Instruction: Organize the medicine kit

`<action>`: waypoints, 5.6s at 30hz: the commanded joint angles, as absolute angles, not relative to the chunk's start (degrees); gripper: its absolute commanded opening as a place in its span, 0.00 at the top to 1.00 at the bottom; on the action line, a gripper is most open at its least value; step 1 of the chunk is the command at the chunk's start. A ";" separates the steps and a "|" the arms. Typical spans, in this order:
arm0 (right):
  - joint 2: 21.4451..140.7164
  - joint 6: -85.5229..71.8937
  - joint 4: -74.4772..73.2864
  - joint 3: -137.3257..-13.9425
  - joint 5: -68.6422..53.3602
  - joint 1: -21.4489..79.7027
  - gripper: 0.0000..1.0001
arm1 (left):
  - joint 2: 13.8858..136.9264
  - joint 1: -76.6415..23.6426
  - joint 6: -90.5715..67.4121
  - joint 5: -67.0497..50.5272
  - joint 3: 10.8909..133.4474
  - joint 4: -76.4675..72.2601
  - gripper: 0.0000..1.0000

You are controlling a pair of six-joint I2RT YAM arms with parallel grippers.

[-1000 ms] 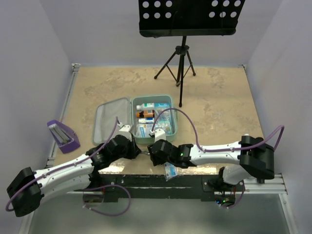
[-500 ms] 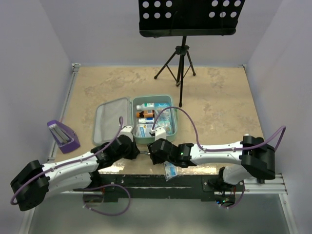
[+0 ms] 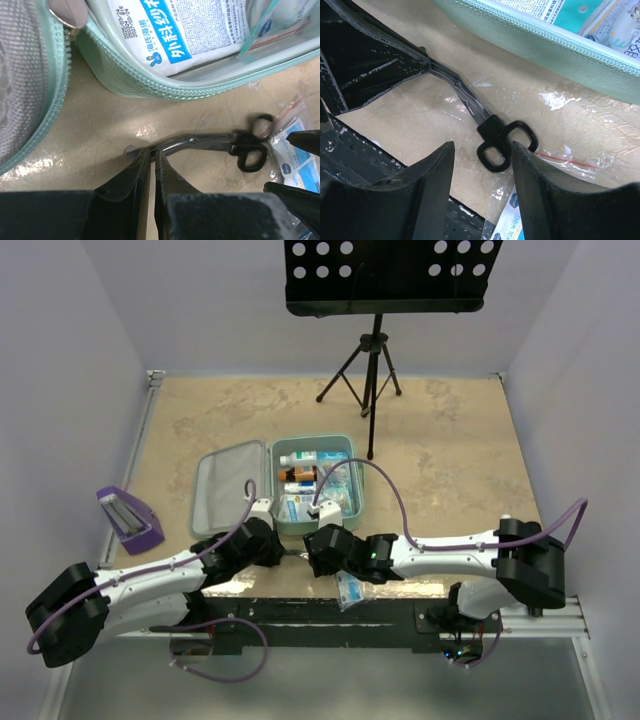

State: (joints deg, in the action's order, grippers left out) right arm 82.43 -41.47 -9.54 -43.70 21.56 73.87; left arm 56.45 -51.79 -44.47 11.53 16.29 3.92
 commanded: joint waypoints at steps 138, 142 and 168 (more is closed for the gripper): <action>98.09 -31.02 -15.55 -54.49 20.39 72.95 0.82 | 38.76 -51.86 -46.85 22.06 28.83 20.21 0.73; 96.86 -31.03 -16.78 -55.81 20.65 73.30 0.84 | 38.41 -51.94 -46.85 22.06 28.92 20.39 0.73; 92.02 -31.55 -19.07 -56.52 20.65 74.00 0.79 | 39.46 -51.86 -46.84 21.62 29.00 19.16 0.72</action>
State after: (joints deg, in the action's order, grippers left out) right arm 93.32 -30.61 -19.18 -55.31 19.99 73.60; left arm 39.42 -51.83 -46.00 21.47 27.33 21.12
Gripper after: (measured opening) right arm 0.146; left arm 0.277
